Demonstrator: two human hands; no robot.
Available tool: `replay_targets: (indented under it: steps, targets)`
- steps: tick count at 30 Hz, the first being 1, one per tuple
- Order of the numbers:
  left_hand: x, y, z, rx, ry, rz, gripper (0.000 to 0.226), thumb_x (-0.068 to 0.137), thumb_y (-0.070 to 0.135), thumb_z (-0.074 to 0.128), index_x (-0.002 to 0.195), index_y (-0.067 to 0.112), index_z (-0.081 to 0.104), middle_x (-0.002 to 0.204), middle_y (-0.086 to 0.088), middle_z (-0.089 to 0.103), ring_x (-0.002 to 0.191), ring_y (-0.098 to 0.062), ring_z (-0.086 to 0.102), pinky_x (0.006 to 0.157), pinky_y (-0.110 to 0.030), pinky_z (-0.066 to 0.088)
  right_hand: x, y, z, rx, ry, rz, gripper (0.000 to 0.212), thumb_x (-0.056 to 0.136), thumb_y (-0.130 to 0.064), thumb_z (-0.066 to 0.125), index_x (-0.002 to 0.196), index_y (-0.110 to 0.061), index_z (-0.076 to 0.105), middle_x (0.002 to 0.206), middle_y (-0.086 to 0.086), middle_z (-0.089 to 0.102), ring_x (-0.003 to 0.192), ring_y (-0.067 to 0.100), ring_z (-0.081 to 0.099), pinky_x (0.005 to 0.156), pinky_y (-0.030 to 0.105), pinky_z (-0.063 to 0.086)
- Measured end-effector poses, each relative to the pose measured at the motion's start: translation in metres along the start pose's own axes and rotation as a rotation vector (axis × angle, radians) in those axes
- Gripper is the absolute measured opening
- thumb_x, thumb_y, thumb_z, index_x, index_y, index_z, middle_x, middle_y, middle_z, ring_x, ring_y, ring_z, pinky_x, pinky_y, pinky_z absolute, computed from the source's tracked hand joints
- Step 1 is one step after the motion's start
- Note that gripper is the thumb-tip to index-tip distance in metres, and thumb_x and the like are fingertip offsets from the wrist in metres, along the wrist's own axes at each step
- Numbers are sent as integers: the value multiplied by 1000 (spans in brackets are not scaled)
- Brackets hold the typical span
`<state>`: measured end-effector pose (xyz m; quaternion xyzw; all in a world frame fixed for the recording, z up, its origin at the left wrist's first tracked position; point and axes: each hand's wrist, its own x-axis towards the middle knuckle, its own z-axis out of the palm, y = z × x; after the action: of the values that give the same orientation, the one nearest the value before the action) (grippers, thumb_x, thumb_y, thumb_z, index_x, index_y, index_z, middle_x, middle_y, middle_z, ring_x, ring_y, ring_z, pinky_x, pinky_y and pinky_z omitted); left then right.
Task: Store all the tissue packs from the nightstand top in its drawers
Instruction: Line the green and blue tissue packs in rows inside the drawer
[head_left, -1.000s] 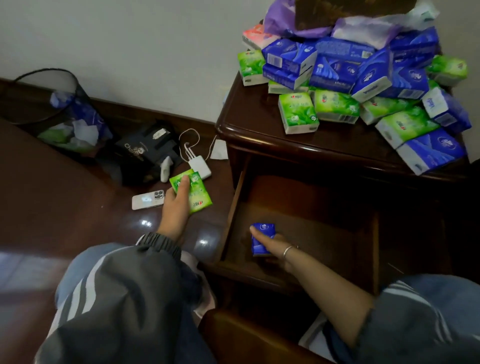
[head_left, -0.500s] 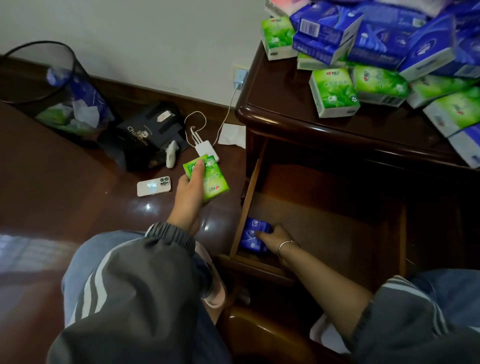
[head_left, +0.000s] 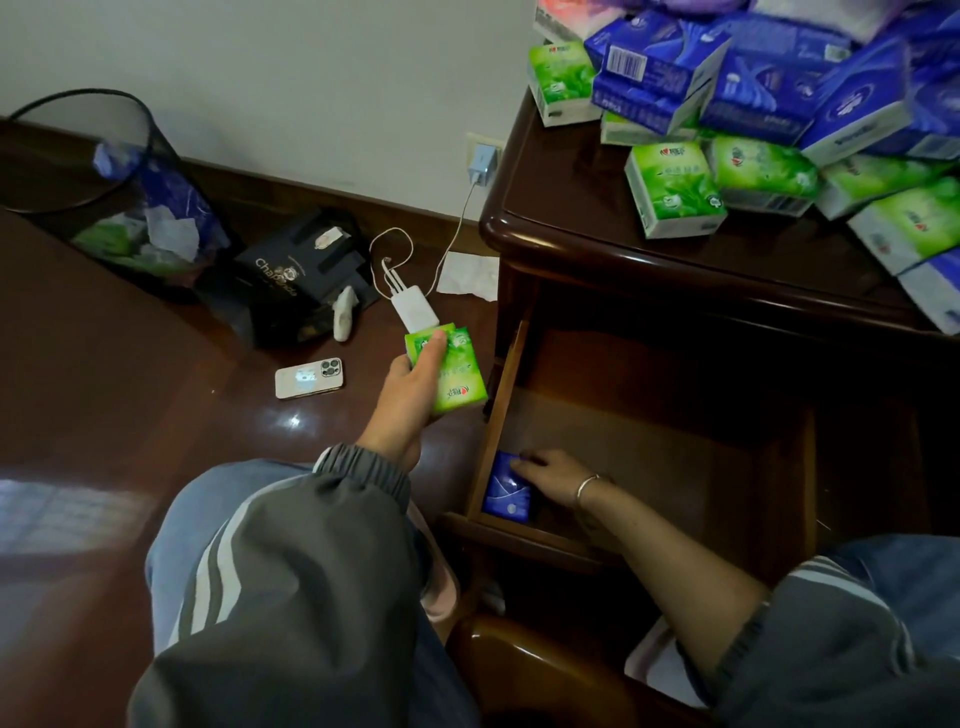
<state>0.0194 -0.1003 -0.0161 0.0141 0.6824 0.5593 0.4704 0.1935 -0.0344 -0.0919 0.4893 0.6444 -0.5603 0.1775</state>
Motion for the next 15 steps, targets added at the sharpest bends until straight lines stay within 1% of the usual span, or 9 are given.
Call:
replay_targets:
  steps: [2, 4, 5, 6, 8, 9, 10, 13, 15]
  targets:
    - [-2, -2, 2, 57, -50, 1, 58, 90, 47, 56, 128, 4, 49, 116, -14, 65, 87, -16, 67, 54, -20, 51, -6, -3, -7, 13, -27, 4, 49, 97, -43, 40, 131, -10, 52, 138, 9, 51, 125, 23, 49, 100, 26, 34]
    - [-5, -5, 5, 116, -93, -15, 56, 90, 46, 57, 126, 4, 50, 111, -12, 67, 82, -14, 67, 53, -19, 51, -15, -10, -19, 79, 114, -20, 57, 97, -47, 36, 140, -11, 41, 146, 8, 42, 132, 21, 41, 107, 29, 28]
    - [-6, -7, 6, 137, -122, -27, 55, 90, 45, 57, 126, 4, 50, 109, -12, 67, 82, -14, 67, 55, -21, 51, -22, -15, -25, 181, 171, -55, 55, 96, -47, 37, 139, -13, 42, 145, 6, 44, 127, 17, 44, 106, 30, 30]
    - [-8, -9, 8, 159, -157, -38, 55, 90, 46, 57, 125, 3, 50, 108, -12, 67, 83, -16, 67, 59, -23, 52, -29, -21, -28, 320, 165, -109, 49, 95, -47, 39, 135, -18, 47, 139, 4, 50, 118, 13, 50, 101, 31, 34]
    - [-12, -12, 13, 215, -267, -47, 53, 91, 47, 54, 119, 2, 56, 102, -11, 68, 84, -17, 66, 68, -26, 52, -44, -35, -32, 567, 22, -164, 31, 93, -46, 46, 118, -29, 55, 118, -5, 63, 102, 9, 59, 92, 31, 42]
    - [-14, -13, 16, 236, -339, -46, 50, 92, 48, 51, 114, 3, 61, 100, -11, 69, 84, -17, 67, 72, -27, 52, -50, -39, -31, 593, -33, -175, 22, 91, -42, 51, 111, -32, 55, 108, -9, 65, 96, 8, 62, 90, 32, 45]
    - [-16, -14, 18, 247, -400, -48, 49, 94, 48, 48, 110, 5, 64, 99, -12, 70, 85, -18, 67, 77, -29, 53, -54, -43, -31, 608, -60, -193, 17, 90, -37, 55, 107, -32, 55, 102, -9, 65, 94, 9, 63, 90, 33, 47]
    - [-20, -15, 23, 309, -471, -67, 56, 94, 52, 42, 117, 5, 63, 112, -16, 68, 98, -21, 65, 94, -36, 48, -57, -45, -30, 685, -29, -207, 17, 89, -21, 61, 105, -22, 57, 106, 3, 67, 101, 23, 64, 94, 39, 50]
    - [-22, -17, 25, 423, -466, -90, 68, 90, 64, 36, 127, 12, 57, 126, -12, 62, 114, -21, 60, 105, -41, 42, -54, -37, -32, 750, 5, -190, 16, 88, -16, 62, 103, -17, 60, 105, 9, 68, 95, 23, 67, 86, 34, 54]
